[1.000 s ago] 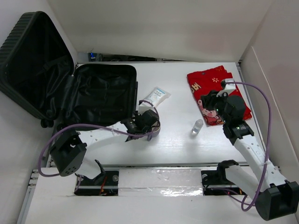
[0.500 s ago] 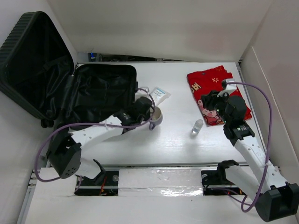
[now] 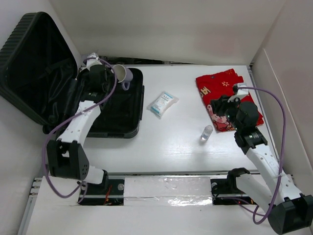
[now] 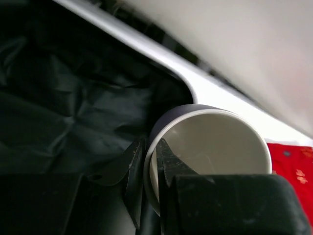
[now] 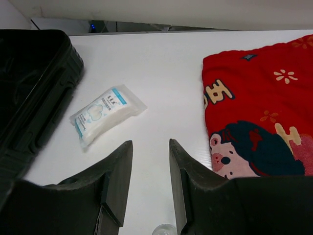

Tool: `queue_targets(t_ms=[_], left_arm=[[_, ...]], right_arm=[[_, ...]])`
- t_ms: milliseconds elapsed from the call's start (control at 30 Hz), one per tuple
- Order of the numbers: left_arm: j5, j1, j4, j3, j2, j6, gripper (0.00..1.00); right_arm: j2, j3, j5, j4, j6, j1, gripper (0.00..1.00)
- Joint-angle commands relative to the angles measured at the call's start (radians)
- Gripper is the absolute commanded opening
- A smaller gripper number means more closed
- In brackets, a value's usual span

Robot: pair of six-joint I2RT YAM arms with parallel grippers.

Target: Pack the luggage

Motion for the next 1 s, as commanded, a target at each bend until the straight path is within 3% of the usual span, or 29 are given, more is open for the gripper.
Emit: queue_targets(t_ms=[0, 400, 967], left_arm=[[0.181, 0.064, 0.062, 0.046, 0.079, -0.018, 0.0], [0.238, 0.121, 0.059, -0.034, 0.26, -0.051, 0.0], [-0.15, 0.121, -0.152, -0.138, 0.263, -0.098, 0.0]], right_arm=[[-0.009, 0.027, -0.001, 0.041, -0.015, 0.008, 0.42], [0.0, 0.028, 0.006, 0.04, -0.017, 0.017, 0.42], [-0.012, 0.031, 0.01, 0.031, -0.018, 0.026, 0.42]])
